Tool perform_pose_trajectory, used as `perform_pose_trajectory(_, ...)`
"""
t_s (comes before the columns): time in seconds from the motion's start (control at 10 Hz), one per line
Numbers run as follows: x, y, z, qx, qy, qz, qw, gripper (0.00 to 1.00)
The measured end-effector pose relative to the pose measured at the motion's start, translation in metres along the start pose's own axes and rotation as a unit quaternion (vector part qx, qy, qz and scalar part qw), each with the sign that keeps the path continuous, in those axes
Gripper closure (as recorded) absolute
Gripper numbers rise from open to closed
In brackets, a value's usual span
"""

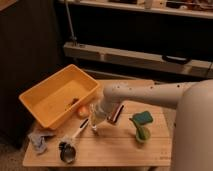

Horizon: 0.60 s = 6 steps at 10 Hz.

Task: Place fork in table surface

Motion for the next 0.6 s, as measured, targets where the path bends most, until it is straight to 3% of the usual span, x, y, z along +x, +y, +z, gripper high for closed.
perform_pose_trajectory(0.4,0.006,-0.007,0.013,0.011,0.022,0.024,0.9994,0.8)
perform_pose_trajectory(0.6,0.009,-0.011,0.018,0.015,0.03,0.034,0.9988,0.62)
